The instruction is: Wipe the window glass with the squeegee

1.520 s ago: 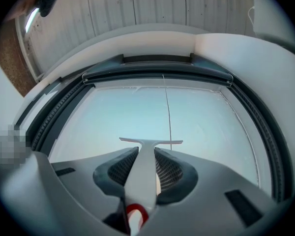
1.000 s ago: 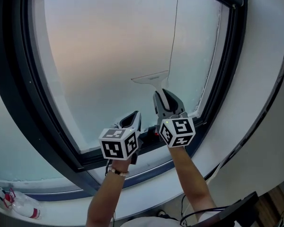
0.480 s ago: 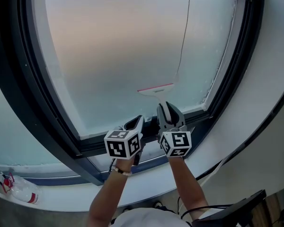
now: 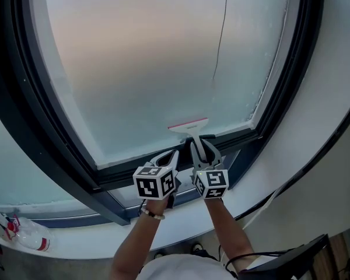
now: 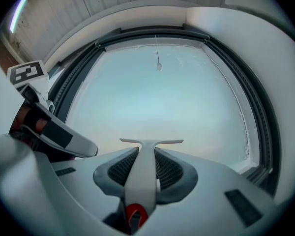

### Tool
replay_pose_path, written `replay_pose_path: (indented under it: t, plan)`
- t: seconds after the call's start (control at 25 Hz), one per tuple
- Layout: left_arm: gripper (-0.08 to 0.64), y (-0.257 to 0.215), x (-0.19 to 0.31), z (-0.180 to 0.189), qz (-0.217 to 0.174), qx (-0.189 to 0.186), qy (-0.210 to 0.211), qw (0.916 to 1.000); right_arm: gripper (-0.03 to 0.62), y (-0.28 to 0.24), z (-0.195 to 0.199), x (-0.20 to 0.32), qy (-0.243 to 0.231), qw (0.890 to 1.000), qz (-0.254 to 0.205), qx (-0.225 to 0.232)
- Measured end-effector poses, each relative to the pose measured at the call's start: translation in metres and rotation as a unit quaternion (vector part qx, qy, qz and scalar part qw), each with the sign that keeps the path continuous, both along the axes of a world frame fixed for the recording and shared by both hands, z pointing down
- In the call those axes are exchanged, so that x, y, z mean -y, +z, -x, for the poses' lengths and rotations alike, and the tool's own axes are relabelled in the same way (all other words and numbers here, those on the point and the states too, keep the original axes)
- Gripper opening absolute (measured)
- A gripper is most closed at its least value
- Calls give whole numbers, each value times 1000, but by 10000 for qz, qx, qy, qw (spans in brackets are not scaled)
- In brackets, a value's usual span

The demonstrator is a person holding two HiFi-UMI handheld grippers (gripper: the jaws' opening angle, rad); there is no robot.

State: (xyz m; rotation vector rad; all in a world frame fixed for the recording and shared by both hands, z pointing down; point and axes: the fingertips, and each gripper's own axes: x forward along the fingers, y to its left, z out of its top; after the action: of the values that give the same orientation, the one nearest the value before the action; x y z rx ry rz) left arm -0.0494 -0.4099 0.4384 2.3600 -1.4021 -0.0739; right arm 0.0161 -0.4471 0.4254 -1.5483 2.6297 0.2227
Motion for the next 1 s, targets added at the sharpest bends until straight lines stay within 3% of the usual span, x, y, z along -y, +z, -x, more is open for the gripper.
replay_pose_path:
  t: [0.56, 0.8, 1.0]
  plan:
    - [0, 25, -11, -8, 281, -154, 119, 9994, 92, 58, 2, 1, -53, 9942, 1046, -253]
    - [0, 29, -12, -11, 334, -208, 129, 9991, 92, 57, 2, 1, -69, 9942, 1038, -263]
    - [0, 16, -7, -19, 181, 34, 183, 9997, 92, 31, -11, -1, -91, 9962, 866, 66]
